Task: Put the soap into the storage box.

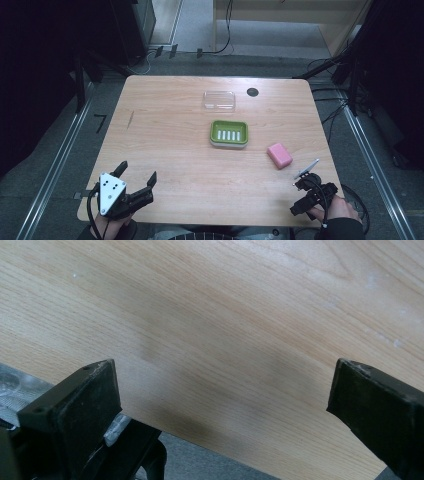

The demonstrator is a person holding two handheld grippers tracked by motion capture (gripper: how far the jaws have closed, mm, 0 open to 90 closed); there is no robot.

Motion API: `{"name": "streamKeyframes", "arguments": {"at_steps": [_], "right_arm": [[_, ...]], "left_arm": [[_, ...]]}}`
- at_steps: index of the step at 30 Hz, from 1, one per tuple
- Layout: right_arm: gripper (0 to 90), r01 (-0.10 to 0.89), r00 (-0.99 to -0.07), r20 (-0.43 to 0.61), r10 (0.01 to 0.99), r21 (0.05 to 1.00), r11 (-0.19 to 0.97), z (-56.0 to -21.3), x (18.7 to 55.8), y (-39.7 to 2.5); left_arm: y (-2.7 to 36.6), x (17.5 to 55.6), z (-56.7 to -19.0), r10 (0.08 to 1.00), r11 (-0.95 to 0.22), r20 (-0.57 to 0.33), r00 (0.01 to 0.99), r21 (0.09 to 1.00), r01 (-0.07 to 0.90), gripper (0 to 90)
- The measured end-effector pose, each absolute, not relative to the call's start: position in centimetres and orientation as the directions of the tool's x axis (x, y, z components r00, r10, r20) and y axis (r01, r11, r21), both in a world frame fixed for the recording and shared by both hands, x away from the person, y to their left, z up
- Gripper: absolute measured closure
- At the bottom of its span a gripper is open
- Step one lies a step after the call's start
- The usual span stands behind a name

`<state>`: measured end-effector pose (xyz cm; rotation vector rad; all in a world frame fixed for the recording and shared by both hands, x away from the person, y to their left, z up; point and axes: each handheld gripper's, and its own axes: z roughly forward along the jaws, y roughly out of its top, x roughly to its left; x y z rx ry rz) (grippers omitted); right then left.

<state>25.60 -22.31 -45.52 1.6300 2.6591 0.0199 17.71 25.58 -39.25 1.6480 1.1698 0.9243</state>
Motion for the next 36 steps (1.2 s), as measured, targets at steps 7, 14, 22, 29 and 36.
{"name": "streamKeyframes", "arguments": {"at_steps": [7, 14, 22, 29, 36], "right_arm": [[0.4, 0.887, -0.46, -0.021, 0.888, 0.033, 0.46, -45.5, 25.7, -22.2], [0.4, 0.875, -0.478, -0.041, 0.877, 0.057, 0.48, -45.3, 25.7, -21.9], [0.3, 0.873, -0.479, -0.042, 0.877, 0.087, 0.481, -45.4, 26.2, -21.8], [0.0, 0.869, -0.486, -0.042, 0.873, 0.082, 0.488, -45.7, 27.1, -21.2], [0.0, 0.866, -0.488, -0.049, 0.871, 0.096, 0.491, -45.6, 28.0, -21.1]], "left_arm": [[25.6, 17.7, -39.3, 0.958, -0.162, 0.078, 0.276, 0.941, 0.297, 13.4], [25.5, 17.6, -39.2, 0.958, -0.167, 0.082, 0.276, 0.94, 0.299, 13.3], [25.5, 17.7, -39.2, 0.956, -0.174, 0.088, 0.28, 0.939, 0.298, 13.4], [25.5, 17.8, -39.2, 0.956, -0.17, 0.084, 0.281, 0.939, 0.299, 13.3], [25.4, 17.8, -39.2, 0.956, -0.175, 0.09, 0.279, 0.938, 0.3, 13.3]]}}
